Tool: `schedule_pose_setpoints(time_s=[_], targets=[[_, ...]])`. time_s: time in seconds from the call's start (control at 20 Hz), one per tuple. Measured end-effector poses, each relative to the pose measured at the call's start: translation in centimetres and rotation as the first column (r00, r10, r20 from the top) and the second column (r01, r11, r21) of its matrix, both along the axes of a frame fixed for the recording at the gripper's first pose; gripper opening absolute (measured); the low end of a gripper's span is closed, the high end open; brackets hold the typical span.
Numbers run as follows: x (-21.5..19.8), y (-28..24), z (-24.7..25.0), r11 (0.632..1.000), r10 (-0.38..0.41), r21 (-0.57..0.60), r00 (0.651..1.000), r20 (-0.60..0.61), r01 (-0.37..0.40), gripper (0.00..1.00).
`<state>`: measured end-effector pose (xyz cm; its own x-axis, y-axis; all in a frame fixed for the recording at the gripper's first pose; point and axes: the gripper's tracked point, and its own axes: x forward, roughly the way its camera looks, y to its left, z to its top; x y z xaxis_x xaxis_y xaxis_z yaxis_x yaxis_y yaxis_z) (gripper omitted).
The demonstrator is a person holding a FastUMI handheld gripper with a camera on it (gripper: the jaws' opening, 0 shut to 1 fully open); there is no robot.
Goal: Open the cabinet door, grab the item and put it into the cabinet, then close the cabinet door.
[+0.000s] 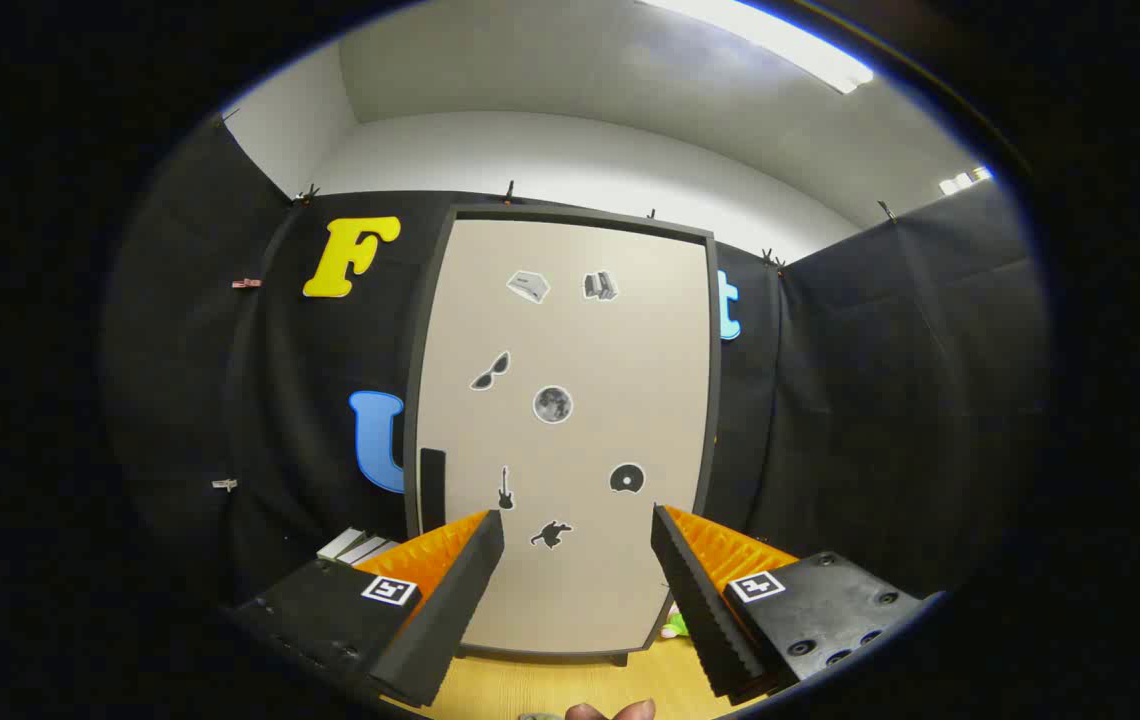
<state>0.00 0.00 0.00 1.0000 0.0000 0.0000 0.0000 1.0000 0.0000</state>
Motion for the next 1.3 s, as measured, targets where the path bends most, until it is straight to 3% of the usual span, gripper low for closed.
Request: schedule_pose_setpoints(time_s=[0.8, 1.3], targets=[[-0.8, -0.4, 1.1, 0.999, -0.025, 0.028, 1.000, 0.012, 0.025, 0.97], [0.8, 5.1, 1.2, 0.995, 0.070, 0.078, 0.998, -0.003, -0.069, 0.98]])
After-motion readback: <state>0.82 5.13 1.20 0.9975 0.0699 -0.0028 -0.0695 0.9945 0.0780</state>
